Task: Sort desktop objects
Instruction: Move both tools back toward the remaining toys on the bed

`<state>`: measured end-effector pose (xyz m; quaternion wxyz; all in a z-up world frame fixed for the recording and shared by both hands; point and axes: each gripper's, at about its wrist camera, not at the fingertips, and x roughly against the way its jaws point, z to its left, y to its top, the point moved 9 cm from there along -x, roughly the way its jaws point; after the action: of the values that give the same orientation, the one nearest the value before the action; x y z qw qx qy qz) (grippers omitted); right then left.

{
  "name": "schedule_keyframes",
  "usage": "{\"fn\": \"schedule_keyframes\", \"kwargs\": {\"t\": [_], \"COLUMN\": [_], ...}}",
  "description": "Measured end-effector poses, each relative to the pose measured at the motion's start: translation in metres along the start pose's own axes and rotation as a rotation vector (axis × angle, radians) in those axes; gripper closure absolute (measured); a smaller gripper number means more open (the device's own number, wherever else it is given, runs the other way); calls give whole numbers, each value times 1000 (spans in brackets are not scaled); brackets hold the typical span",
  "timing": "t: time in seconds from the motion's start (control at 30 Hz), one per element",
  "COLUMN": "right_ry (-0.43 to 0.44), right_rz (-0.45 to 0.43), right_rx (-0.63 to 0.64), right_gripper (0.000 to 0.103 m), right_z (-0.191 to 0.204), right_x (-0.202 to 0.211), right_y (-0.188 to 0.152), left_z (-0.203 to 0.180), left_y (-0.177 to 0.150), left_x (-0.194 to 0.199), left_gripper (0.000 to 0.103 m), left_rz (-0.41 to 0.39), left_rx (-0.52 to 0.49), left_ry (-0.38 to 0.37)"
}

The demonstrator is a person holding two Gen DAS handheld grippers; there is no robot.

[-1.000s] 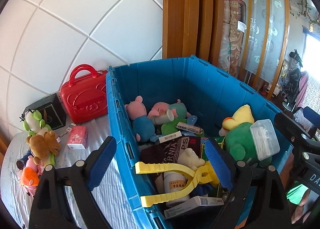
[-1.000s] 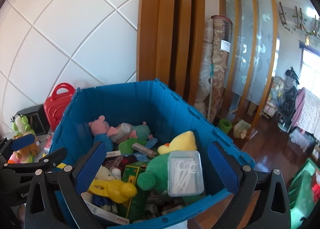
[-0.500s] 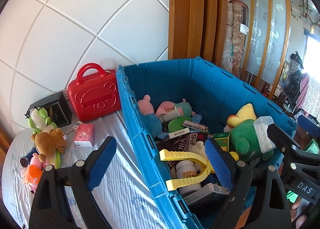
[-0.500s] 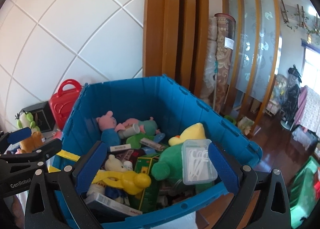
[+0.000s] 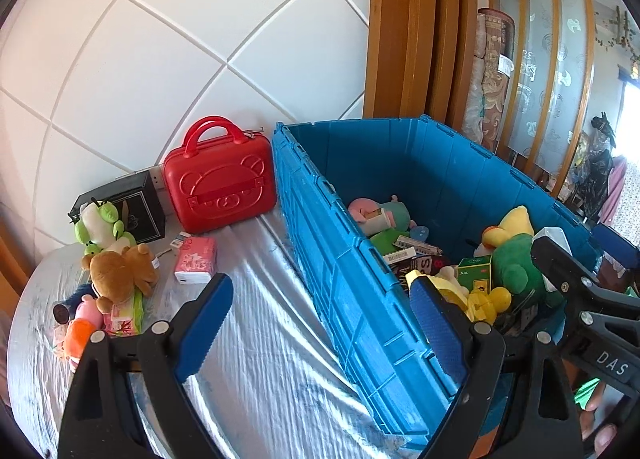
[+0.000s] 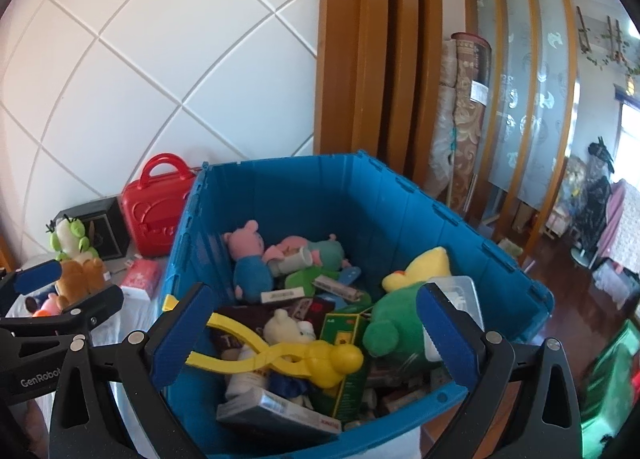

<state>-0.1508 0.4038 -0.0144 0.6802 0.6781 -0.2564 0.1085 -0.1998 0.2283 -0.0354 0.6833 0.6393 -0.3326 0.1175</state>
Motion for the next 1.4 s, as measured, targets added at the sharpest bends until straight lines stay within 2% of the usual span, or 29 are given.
{"fn": "schedule_keyframes", "kwargs": {"t": [0.1, 0.23, 0.4, 0.53, 0.67, 0.8, 1.07, 1.4], "right_ry": [24, 101, 180, 231, 307, 373, 442, 509], "right_rz": [-2, -20, -46, -33, 12, 79, 183, 343], "right_rx": [0, -1, 69, 127, 183, 241, 278, 329], "right_gripper": [0, 0, 0, 0, 0, 0, 0, 0], "right_z": [20, 56, 115, 167, 226, 284, 366, 482], "right_x": [2, 8, 16, 13, 2, -14, -52, -98], "right_y": [5, 10, 16, 16, 6, -15, -45, -101], "left_z": [21, 58, 121, 177, 234, 297, 415, 520], "left_y": [-3, -9, -24, -44, -68, -102, -175, -234], "left_x": [5, 10, 14, 16, 20, 20, 21, 9], "left_gripper": [12, 12, 12, 12, 12, 12, 12, 12], "left_rz": [-7, -4, 5, 21, 41, 96, 223, 319], "left_rx": [12, 45, 104, 158, 194, 252, 373, 487], "left_ry": [18, 28, 124, 172, 241, 318, 466, 525]}}
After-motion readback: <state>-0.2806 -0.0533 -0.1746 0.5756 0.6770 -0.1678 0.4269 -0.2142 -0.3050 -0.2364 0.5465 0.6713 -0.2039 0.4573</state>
